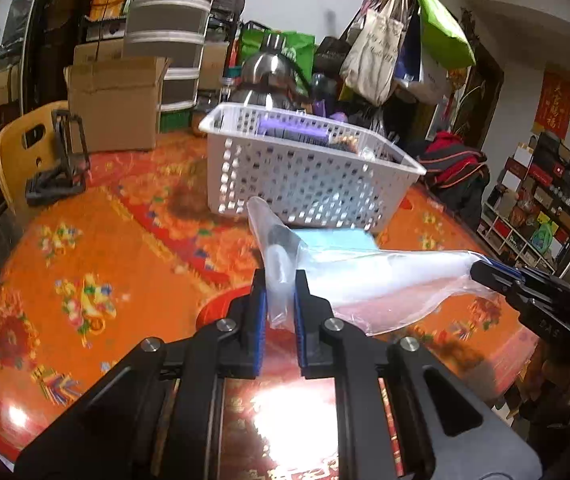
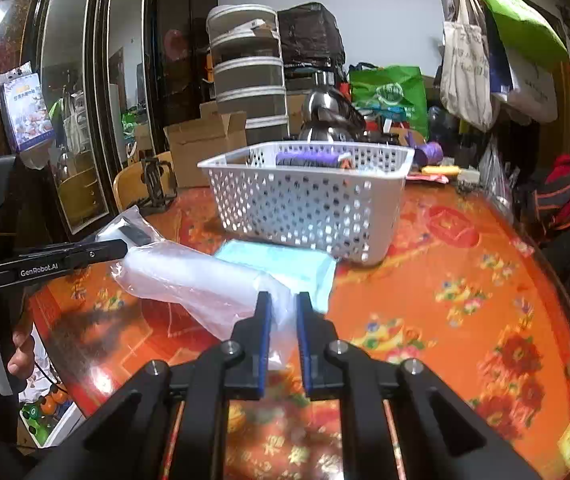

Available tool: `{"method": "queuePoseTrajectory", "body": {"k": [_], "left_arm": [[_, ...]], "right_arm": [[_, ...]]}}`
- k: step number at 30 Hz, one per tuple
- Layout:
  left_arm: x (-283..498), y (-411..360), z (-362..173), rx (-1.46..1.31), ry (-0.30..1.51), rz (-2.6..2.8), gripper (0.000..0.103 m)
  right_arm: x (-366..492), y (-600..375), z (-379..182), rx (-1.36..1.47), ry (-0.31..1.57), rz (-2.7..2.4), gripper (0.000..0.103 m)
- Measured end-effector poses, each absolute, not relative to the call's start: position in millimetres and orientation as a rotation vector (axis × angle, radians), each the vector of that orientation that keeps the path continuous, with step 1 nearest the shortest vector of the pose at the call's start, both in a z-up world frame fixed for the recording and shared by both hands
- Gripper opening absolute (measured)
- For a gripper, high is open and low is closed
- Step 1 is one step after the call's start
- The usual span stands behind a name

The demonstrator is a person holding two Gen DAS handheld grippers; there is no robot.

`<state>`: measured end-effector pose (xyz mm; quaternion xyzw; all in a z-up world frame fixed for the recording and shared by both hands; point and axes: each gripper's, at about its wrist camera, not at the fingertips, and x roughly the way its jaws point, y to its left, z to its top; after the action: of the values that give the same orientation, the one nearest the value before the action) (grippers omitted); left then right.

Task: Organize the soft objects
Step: 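Carry the clear plastic bag with both tools into the basket and release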

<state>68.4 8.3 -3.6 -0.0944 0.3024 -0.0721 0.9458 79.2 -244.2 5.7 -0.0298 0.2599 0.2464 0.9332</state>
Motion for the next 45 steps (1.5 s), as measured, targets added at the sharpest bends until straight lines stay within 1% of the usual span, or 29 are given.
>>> {"method": "queuePoseTrajectory", "body": {"k": [4,11,15,18,22,26,30,36,44,45], "left_arm": [[73.2,6.8,17.9,-0.196,0.584,-0.155,0.011],[104.2,10.4,71.2,-0.205,0.529,-0.169,0.010],[143.3,11.9,115.2,-0.192,0.500,-0.170,0.010],[177.2,12.7,141.2,-0.185,0.491,-0.163,0.010],[229.7,12.1,159.0,-0.175,0.517,-0.148,0.010],[285.3,9.8,155.9,-0.165,0.575,-0.120,0.010],[327.1,4.3,137.9,-0.154,0.632,-0.105,0.010],[354.9,3.5,101.5,-0.171,0.692,-0.085,0.010],[374.6,8.3,69.1,-0.168,0.738,-0.053,0.011],[376.1,9.4,66.4,-0.171,0.742,-0.052,0.014]], "right_arm": [[85.2,-246.5,24.5,-0.067,0.509,0.511,0.010],[120.1,-240.1,81.5,-0.107,0.446,0.506,0.010],[160.1,-238.2,114.8,-0.102,0.427,0.497,0.010],[198.0,-238.7,132.5,-0.082,0.446,0.496,0.010],[247.5,-236.7,142.9,-0.095,0.475,0.467,0.010],[291.5,-230.1,137.3,-0.134,0.508,0.431,0.010],[322.4,-222.2,120.1,-0.197,0.523,0.389,0.010],[354.8,-222.4,90.6,-0.179,0.559,0.383,0.010],[363.2,-219.6,64.3,-0.142,0.599,0.403,0.011],[364.0,-220.2,61.7,-0.136,0.603,0.404,0.012]]}}
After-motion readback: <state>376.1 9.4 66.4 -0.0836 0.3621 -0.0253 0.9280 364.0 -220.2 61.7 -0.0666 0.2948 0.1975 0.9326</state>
